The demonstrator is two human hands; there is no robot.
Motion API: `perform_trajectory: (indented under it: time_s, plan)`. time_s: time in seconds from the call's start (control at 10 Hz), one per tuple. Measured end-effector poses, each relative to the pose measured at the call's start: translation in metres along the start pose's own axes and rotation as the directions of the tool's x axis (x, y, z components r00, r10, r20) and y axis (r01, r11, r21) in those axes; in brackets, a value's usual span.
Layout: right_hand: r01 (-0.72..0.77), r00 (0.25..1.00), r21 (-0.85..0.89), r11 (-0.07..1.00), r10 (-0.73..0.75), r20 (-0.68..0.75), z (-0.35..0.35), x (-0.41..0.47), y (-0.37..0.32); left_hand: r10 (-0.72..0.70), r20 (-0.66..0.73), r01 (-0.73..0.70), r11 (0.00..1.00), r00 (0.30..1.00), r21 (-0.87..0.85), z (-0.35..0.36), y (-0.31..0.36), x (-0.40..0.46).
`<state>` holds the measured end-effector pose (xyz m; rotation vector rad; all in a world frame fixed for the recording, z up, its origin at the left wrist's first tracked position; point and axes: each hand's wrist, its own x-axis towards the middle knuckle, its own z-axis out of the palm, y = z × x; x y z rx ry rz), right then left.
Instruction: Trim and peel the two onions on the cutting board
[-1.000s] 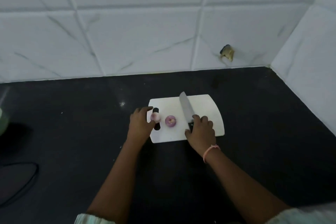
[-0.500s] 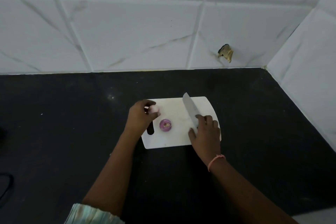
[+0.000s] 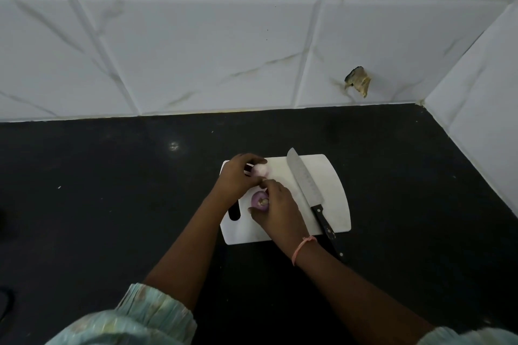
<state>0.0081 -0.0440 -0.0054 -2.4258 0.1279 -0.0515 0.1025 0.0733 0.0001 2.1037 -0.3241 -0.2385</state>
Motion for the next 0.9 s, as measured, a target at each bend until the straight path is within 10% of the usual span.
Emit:
perform_trajectory:
  time_s: [0.3, 0.5, 0.9]
  plan:
    - [0.011, 0.995, 0.011, 1.000, -0.009, -0.102, -0.018, -0.002, 0.005, -0.059, 0.020, 0.061, 0.990, 0.998, -0.125, -0.004, 0.001, 0.000]
    - [-0.241, 0.968, -0.392, 0.888, 0.190, -0.164, -0.053, 0.005, 0.034, -0.129, 0.110, 0.153, 0.956, 0.986, -0.249, -0.006, 0.003, -0.002]
    - [-0.176, 0.982, -0.271, 0.946, 0.151, -0.113, -0.052, 0.005, 0.031, -0.250, 0.097, 0.267, 0.932, 0.963, -0.245, -0.008, 0.013, -0.003]
